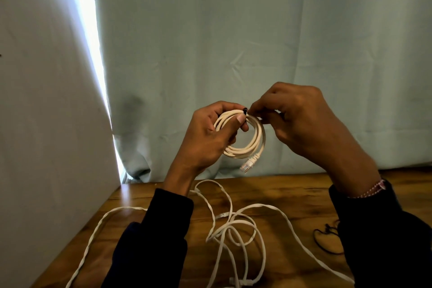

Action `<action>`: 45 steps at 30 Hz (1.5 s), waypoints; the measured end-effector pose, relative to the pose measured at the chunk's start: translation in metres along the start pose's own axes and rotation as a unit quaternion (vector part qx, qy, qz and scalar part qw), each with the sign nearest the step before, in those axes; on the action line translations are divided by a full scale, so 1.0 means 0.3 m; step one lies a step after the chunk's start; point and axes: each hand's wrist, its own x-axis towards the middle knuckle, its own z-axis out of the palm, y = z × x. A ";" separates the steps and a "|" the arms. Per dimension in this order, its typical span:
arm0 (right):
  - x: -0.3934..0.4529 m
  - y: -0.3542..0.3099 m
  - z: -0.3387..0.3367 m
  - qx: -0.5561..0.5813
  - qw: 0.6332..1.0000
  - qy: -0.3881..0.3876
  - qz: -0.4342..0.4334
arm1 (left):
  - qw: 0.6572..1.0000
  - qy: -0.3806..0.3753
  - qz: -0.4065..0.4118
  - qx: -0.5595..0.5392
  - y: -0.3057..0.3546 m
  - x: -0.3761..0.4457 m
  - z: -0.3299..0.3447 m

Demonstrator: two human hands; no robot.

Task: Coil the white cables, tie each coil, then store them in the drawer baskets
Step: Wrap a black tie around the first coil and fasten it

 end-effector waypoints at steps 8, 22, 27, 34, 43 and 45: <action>0.006 -0.004 0.000 -0.006 1.000 -0.010 0.001 | 0.996 -0.011 0.005 0.091 0.020 0.002 -0.007; 0.004 -0.015 -0.024 0.134 0.975 0.022 0.176 | 0.989 -0.031 0.033 0.144 0.037 0.004 0.002; 0.002 -0.018 -0.045 0.259 0.938 -0.005 0.231 | 0.990 -0.022 0.031 0.134 0.041 0.004 0.000; 0.004 -0.002 -0.040 0.289 0.905 0.013 0.312 | 0.990 -0.040 0.023 0.134 0.045 0.001 0.010; -0.009 0.025 -0.033 0.437 0.812 0.018 0.386 | 0.993 -0.065 0.035 0.088 0.061 -0.003 0.011; -0.008 0.026 -0.032 0.445 0.805 -0.006 0.392 | 0.994 -0.076 0.039 0.069 0.062 -0.003 0.003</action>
